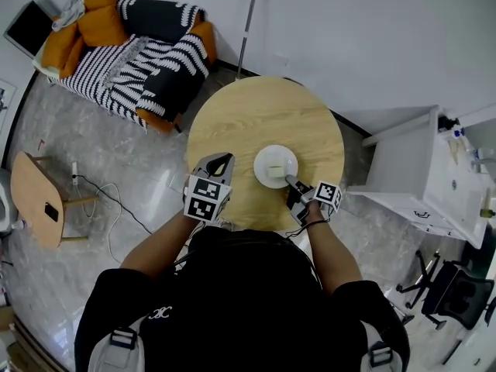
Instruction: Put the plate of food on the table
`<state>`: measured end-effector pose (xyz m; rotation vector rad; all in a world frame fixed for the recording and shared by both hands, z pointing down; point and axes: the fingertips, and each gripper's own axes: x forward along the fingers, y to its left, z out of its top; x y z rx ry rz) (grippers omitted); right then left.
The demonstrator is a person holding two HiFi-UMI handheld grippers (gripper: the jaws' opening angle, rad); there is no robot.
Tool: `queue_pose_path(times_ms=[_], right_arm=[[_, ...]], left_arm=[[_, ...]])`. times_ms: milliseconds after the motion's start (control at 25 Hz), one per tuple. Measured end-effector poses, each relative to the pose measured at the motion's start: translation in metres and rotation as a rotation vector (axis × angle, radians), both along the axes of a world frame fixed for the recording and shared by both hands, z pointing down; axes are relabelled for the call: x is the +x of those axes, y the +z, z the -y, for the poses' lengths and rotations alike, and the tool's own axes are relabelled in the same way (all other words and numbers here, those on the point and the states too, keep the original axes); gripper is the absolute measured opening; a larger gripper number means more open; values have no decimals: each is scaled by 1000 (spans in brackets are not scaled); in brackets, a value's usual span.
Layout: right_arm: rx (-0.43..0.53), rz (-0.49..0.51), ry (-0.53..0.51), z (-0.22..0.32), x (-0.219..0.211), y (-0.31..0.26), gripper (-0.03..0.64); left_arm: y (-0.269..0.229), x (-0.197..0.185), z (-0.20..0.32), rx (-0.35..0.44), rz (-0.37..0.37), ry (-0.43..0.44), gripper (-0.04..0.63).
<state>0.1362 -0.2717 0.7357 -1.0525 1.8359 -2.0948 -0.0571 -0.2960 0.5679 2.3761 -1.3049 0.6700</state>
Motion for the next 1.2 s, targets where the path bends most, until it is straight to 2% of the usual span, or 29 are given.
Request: queue_pose_path(times_ms=[280,400,680,960,1200], right_arm=[[-9,-25,9,1,-1,6,17],[-41,-70,12,1,-2,9,17],[-170,-268,-16,3,-4,17,37],[-275,-577,-132,5,-4,19,80],[-296,-687,-118,1,0,19,85]], left_arm=[[-2,-7,5,4,3,5,8],[1,-8,5,-11,3,9,8],[8,-5,6,-36,8,33,8],[9,-1,7,-43,8,59,8],[8,4,4,-41,17,88,8]])
